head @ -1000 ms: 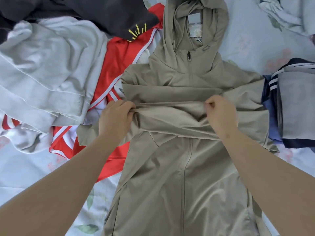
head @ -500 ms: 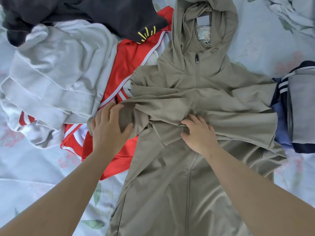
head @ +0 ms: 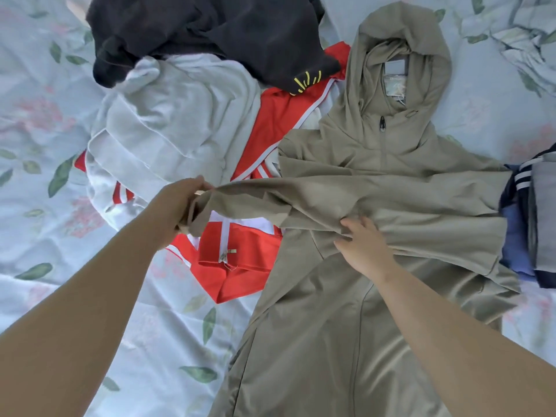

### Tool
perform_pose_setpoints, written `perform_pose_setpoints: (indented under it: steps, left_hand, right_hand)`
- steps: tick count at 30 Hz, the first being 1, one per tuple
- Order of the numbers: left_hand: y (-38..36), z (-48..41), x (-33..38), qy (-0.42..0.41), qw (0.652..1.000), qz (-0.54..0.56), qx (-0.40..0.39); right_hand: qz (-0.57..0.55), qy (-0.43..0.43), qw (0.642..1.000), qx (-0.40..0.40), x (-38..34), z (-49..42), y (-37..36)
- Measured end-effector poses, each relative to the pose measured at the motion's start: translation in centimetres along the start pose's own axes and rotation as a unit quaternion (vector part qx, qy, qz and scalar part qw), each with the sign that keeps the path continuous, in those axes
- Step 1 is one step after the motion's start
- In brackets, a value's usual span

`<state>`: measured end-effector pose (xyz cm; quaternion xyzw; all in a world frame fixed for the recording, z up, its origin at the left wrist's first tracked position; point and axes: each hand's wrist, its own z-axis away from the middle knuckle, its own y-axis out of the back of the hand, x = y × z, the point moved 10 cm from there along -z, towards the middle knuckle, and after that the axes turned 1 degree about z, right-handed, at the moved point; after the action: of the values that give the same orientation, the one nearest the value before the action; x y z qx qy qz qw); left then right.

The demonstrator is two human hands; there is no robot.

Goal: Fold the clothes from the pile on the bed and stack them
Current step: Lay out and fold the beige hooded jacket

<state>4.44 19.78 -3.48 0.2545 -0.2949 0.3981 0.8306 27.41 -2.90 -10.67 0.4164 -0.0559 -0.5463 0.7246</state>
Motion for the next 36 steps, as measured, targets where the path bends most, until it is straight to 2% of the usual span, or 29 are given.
perform_pose_setpoints:
  steps: [1, 3, 6, 10, 13, 16, 17, 20, 24, 26, 28, 30, 33, 36]
  left_hand:
    - [0.1, 0.2, -0.3, 0.036, 0.997, 0.061, -0.028]
    - [-0.1, 0.4, -1.0, 0.067, 0.99, 0.103, -0.07]
    - [0.2, 0.0, -2.3, 0.052, 0.995, 0.063, -0.061]
    - [3.4, -0.8, -2.5, 0.018, 0.99, 0.116, 0.082]
    - [4.8, -0.6, -1.9, -0.026, 0.966, 0.232, 0.113]
    - [8.4, 1.7, -2.9, -0.01, 0.946, 0.121, 0.302]
    - [8.4, 2.4, -2.7, -0.014, 0.941, 0.078, 0.33]
    - [5.7, 2.2, -2.9, -0.009, 0.957, -0.01, 0.289]
    - [3.4, 1.0, -5.6, 0.094, 0.962, -0.064, 0.248]
    - [2.7, 0.5, -6.1, 0.104, 0.963, -0.049, 0.243]
    - [2.1, 0.0, -6.3, 0.096, 0.967, 0.021, 0.236]
    - [2.1, -0.6, -5.9, 0.073, 0.973, 0.044, 0.217]
    - [2.9, -0.5, -2.7, -0.014, 0.981, -0.029, 0.192]
    - [3.6, 0.3, 1.3, -0.106, 0.972, -0.086, 0.19]
  right_hand:
    - [0.005, -0.005, 1.0, -0.023, 0.0, 0.2, -0.7]
    - [0.02, -0.026, 0.998, -0.049, 0.2, 0.6, -1.6]
    - [0.024, -0.044, 0.998, -0.049, 0.0, 1.0, -1.9]
    - [-0.004, -0.06, 0.998, -0.026, -0.5, 1.2, -2.0]
    - [-0.02, -0.062, 0.998, -0.001, -0.8, 1.6, -1.9]
    - [-0.04, -0.062, 0.997, 0.009, -1.7, 2.0, -2.2]
    - [-0.044, -0.064, 0.997, 0.009, -2.0, 2.2, -2.4]
    - [-0.041, -0.059, 0.997, 0.006, -3.0, 2.4, -3.2]
    - [-0.041, -0.057, 0.998, 0.006, -3.5, 2.8, -3.9]
    - [-0.037, -0.057, 0.998, 0.004, -3.5, 3.0, -4.2]
    - [-0.038, -0.056, 0.998, 0.009, -3.5, 3.3, -4.3]
    - [-0.045, -0.056, 0.997, 0.012, -3.4, 3.5, -4.2]
    - [-0.062, -0.068, 0.996, 0.013, -3.0, 3.8, -3.9]
    - [-0.074, -0.083, 0.994, 0.018, -2.5, 4.2, -3.2]
